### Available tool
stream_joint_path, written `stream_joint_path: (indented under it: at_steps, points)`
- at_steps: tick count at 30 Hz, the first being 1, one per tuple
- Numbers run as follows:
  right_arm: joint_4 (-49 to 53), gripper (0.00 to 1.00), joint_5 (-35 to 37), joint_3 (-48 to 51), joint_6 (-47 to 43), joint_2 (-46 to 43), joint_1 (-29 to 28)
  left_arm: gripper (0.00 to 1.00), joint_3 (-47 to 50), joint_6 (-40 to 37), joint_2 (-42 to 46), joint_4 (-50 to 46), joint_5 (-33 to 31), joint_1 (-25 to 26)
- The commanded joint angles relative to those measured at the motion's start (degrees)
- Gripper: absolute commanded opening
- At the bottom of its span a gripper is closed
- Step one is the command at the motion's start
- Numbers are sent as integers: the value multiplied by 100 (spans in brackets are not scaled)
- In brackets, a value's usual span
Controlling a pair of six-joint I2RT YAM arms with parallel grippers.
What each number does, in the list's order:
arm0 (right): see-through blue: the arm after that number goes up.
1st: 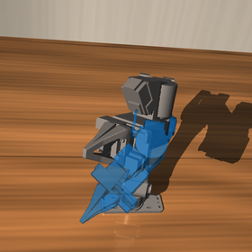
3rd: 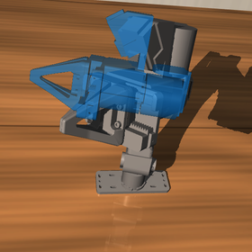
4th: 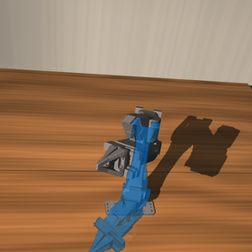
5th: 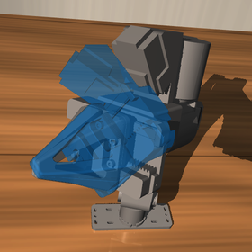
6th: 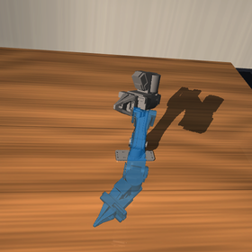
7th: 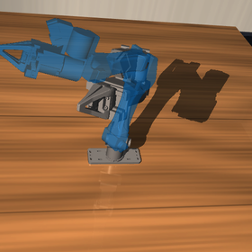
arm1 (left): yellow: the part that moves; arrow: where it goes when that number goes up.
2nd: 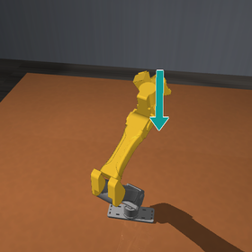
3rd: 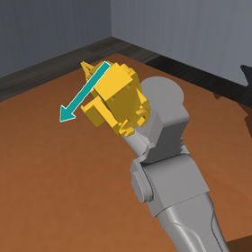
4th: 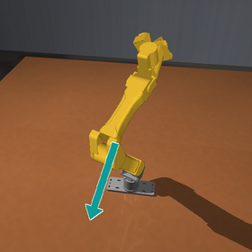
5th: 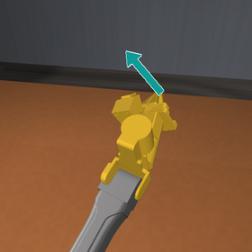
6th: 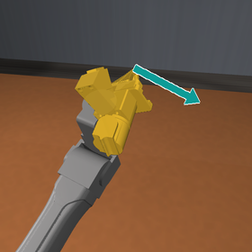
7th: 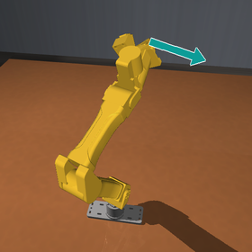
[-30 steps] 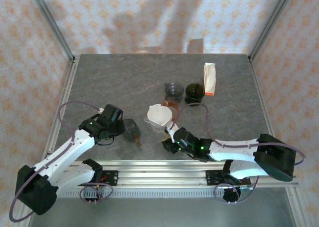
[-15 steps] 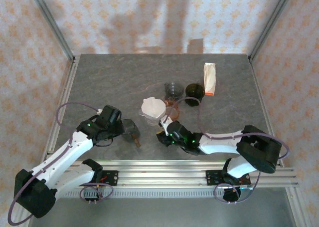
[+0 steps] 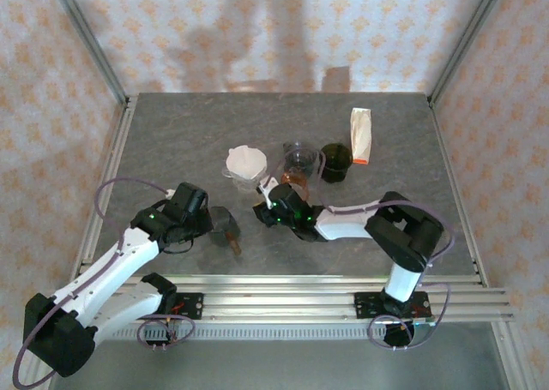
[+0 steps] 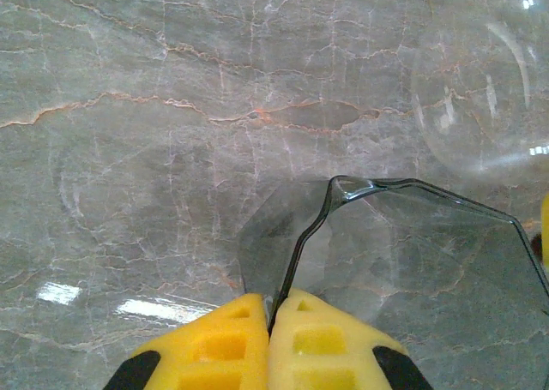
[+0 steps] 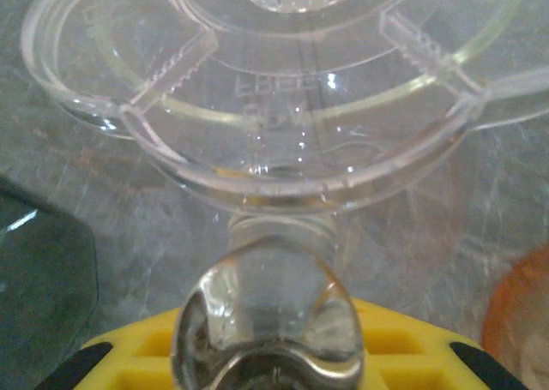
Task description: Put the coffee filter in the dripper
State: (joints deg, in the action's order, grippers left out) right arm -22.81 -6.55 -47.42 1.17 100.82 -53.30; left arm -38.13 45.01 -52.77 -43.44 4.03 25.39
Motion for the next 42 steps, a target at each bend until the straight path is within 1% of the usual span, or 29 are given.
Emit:
stream_joint_path:
  at_steps: [1,6,12,16,22,24,26,28,31,34,37,42]
  points:
    - [-113,30,-83,-379,-144,359,73,0,12,75,170,-112,-100,-25]
    - [-15,35,-167,-828,-178,747,137,0,-23,52,219,-180,-123,-27]
    - [47,50,-232,-983,-191,811,135,0,-53,43,231,-196,-148,-26]
    - [-75,57,-220,-723,-63,658,136,0,-50,43,214,-132,-120,-25]
    - [-426,60,-148,4,284,173,114,0,-70,20,142,-51,-60,17]
    - [-538,61,-81,301,409,-60,71,0,-76,42,135,-15,-135,121]
    - [-527,61,16,531,554,-299,12,0,-120,92,121,0,-310,350]
    - [-502,61,134,764,733,-613,-68,0,-231,153,31,0,-618,729]
    - [-66,61,514,997,1156,-1186,-128,0,-385,272,-249,78,-871,1209]
    - [484,61,1022,1256,1640,-1883,-133,0,-419,406,-515,340,-974,1612]
    - [1247,61,1538,1369,2020,-2575,-137,0,-556,521,-896,654,-1141,2104]
    - [2620,65,2333,1389,2486,-3640,-128,0,-1082,458,-1781,1109,-1266,2741]
